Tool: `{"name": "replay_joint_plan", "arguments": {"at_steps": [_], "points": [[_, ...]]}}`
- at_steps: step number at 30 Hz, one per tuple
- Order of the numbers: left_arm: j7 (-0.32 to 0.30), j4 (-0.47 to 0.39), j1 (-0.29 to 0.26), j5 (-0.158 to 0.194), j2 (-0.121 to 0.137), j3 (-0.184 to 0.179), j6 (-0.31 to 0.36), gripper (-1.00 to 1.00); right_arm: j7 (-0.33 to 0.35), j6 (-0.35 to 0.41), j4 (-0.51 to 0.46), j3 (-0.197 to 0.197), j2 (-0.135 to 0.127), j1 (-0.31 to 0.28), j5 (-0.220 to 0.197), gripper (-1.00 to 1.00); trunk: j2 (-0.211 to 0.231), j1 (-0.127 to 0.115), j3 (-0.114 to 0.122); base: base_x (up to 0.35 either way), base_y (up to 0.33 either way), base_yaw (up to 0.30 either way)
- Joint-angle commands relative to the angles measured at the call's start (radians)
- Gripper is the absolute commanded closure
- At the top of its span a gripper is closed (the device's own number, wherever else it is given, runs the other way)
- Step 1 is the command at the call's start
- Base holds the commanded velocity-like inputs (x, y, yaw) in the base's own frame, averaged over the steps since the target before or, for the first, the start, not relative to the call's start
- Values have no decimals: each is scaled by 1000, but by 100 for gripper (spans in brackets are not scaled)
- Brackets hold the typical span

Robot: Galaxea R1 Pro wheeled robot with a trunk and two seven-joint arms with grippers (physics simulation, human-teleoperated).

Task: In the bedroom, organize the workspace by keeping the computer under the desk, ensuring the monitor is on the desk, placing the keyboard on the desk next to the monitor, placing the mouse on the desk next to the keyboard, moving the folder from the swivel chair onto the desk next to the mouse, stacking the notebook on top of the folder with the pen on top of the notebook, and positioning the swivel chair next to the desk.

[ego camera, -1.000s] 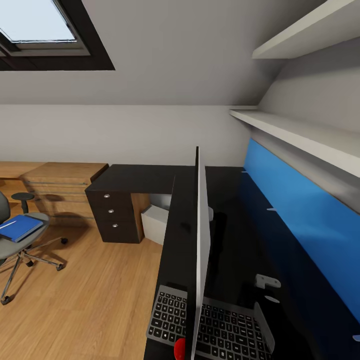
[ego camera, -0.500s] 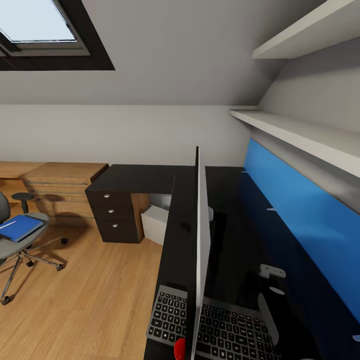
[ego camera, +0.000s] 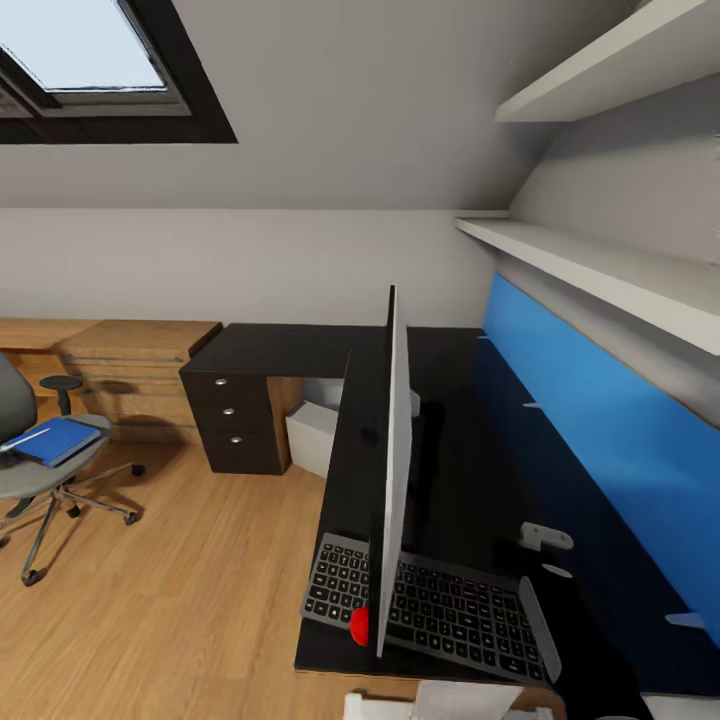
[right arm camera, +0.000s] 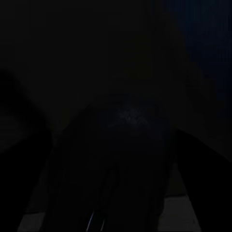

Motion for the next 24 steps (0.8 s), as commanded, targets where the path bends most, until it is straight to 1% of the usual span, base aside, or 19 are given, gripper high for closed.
{"name": "replay_joint_plan", "arguments": {"at_steps": [1, 24], "points": [[0, 0, -1, 10, 0, -4, -3, -100, -5, 4, -2, -1, 1, -1, -8, 100, -1, -1, -1, -324, 0, 0], [0, 0, -1, 10, 0, -4, -2, -100, -4, 3, 15, 3, 10, -1, -8, 100, -1, -1, -1, -326, 0, 0]]}}
